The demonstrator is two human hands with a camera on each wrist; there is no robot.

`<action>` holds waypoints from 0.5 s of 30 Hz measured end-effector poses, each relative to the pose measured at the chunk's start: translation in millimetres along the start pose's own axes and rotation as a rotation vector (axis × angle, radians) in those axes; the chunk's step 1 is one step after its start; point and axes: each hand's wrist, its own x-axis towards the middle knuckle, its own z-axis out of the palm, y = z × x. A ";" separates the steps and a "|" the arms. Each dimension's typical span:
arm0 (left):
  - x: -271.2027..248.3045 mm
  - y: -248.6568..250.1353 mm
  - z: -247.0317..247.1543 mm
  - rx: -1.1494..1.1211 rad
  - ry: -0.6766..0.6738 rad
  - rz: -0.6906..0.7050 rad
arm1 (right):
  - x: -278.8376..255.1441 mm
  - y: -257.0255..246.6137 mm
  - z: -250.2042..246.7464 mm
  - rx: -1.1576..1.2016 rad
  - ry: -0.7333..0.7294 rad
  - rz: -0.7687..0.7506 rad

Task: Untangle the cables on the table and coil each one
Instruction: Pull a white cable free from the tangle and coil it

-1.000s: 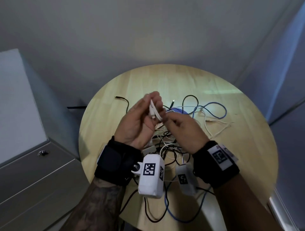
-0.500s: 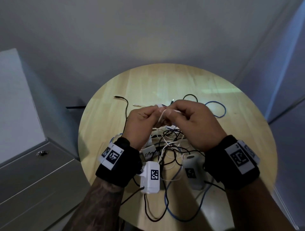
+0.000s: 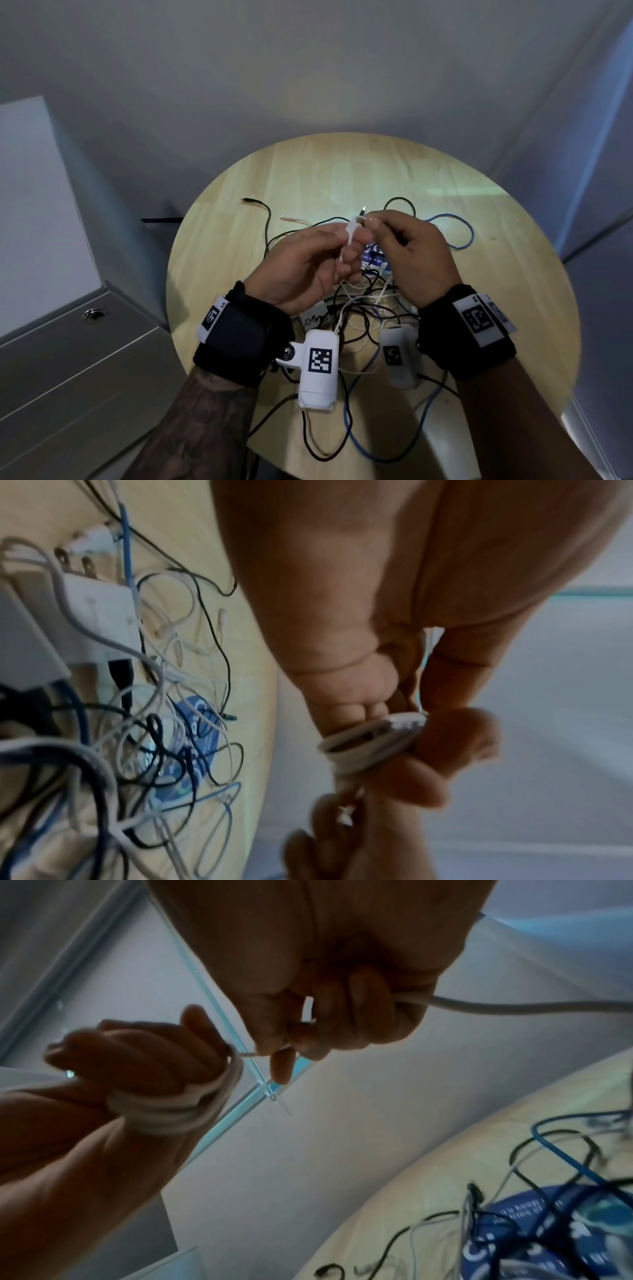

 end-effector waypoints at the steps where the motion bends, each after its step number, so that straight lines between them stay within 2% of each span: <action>1: 1.0 0.6 -1.4 -0.058 0.038 0.048 | -1.1 2.3 3.3 -0.016 -0.045 -0.001; 5: 8.5 -1.4 -8.7 -0.312 0.335 0.247 | -7.8 4.4 14.0 -0.212 -0.345 0.002; 8: 11.8 -2.9 -22.5 -0.311 0.529 0.381 | -12.0 -2.4 15.4 -0.294 -0.544 -0.005; 11: 13.8 -7.4 -23.4 -0.103 0.619 0.435 | -11.8 -18.1 9.2 -0.319 -0.555 -0.024; 15: 10.6 -13.9 -10.0 0.435 0.600 0.458 | -11.5 -41.1 -7.7 -0.293 -0.507 -0.047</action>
